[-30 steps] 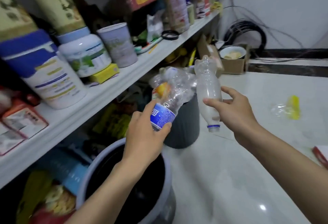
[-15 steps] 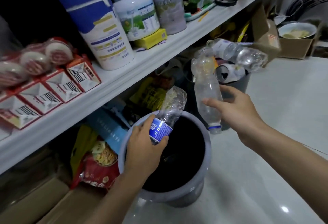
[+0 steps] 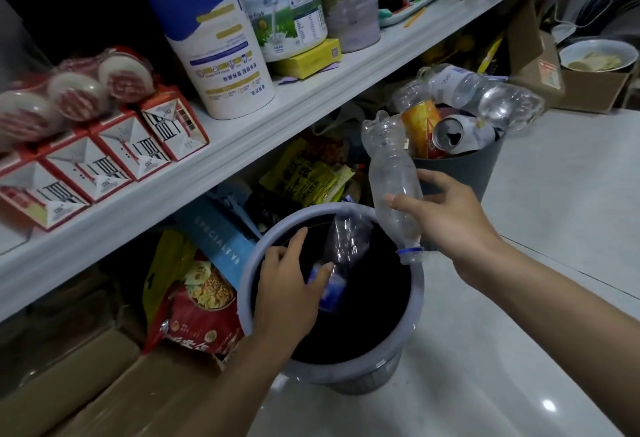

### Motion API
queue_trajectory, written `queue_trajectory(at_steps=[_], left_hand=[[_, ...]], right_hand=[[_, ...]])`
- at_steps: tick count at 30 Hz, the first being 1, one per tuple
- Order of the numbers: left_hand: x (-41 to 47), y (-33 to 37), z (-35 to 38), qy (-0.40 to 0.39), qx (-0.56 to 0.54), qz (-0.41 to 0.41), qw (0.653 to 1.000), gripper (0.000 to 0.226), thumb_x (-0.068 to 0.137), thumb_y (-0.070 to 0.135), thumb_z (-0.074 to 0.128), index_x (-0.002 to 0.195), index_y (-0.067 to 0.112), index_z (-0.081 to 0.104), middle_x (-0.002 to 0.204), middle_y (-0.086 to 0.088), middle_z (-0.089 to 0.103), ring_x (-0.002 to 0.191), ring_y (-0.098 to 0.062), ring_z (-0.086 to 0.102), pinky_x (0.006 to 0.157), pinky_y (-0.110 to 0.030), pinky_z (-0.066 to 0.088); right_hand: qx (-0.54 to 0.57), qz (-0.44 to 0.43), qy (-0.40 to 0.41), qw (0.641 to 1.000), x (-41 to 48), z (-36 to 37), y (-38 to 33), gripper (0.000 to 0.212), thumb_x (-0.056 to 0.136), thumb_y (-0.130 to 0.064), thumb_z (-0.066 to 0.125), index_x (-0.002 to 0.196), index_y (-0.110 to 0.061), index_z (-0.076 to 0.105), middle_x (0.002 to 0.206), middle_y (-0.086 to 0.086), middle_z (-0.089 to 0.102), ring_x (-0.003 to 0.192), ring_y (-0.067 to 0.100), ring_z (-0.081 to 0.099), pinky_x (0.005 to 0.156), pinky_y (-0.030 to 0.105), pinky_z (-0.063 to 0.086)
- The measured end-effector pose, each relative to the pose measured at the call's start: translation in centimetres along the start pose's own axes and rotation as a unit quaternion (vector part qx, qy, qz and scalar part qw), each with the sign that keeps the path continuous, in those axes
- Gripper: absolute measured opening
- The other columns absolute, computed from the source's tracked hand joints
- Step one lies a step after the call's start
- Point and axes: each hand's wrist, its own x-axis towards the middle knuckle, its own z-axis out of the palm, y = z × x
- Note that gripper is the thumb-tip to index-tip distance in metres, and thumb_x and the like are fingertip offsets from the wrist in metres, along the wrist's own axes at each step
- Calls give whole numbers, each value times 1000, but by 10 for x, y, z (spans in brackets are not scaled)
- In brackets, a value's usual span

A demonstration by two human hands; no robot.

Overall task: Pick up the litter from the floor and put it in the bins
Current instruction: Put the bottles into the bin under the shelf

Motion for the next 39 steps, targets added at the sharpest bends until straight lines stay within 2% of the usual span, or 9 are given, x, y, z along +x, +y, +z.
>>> queue_trajectory(at_steps=[5,10,17,22,26,29,33,37,39], left_hand=[[-1,0,-7,24,42,28,998,62,92,44,58,147,28,34,136,-2,45,124,-16,41,94,-19,29],[1,1,-17,58,80,60,993,60,92,49,54,146,28,37,139,1,46,129,-19,39,104,-36,39],[3,0,-23,53,123,77,988,62,94,54,46,149,34,28,155,2,31,143,-17,23,115,-41,26],[2,0,-24,47,139,88,985,62,94,56,43,150,35,24,158,3,24,146,-17,17,117,-38,18],[3,2,-26,44,136,91,986,62,95,57,40,150,37,22,159,5,20,147,-15,13,117,-37,14],[3,3,-27,43,133,93,986,62,94,58,40,150,38,21,159,5,20,147,-15,12,118,-38,15],[6,8,-28,32,144,95,984,63,94,59,38,151,38,19,160,6,17,148,-15,10,119,-38,15],[11,21,-26,20,149,111,982,62,95,58,37,151,38,19,160,6,16,148,-14,8,118,-37,13],[14,32,-22,13,150,126,980,62,95,58,38,151,38,20,160,6,16,148,-15,7,119,-37,12]], right_hand=[[-16,6,-18,1000,-4,6,2,69,76,-37,78,137,-30,47,108,0,68,94,18,67,87,44,55],[-43,8,-45,998,-8,17,6,73,74,-39,79,139,-30,46,108,2,69,93,20,69,88,42,55],[-95,17,-102,990,-17,28,9,72,76,-39,78,139,-31,44,114,2,66,94,17,67,84,33,54],[-122,12,-109,986,-20,33,15,72,73,-43,78,137,-34,47,113,0,68,93,17,68,87,35,55],[-133,11,-124,983,-24,37,19,68,74,-41,78,135,-31,50,106,-1,68,86,13,68,77,28,57],[-156,5,-129,979,-27,37,20,66,80,-43,74,137,-23,48,114,-2,64,89,7,63,67,15,48],[-217,-24,-116,969,-29,35,18,61,85,-46,68,135,-17,52,128,2,60,114,16,57,84,20,44],[-281,-86,-86,952,-22,17,7,46,89,-42,64,127,-18,59,120,0,64,110,17,59,83,23,46],[-323,-107,-65,938,-17,0,2,46,90,-42,62,129,-18,57,124,2,63,114,20,58,87,27,45]])
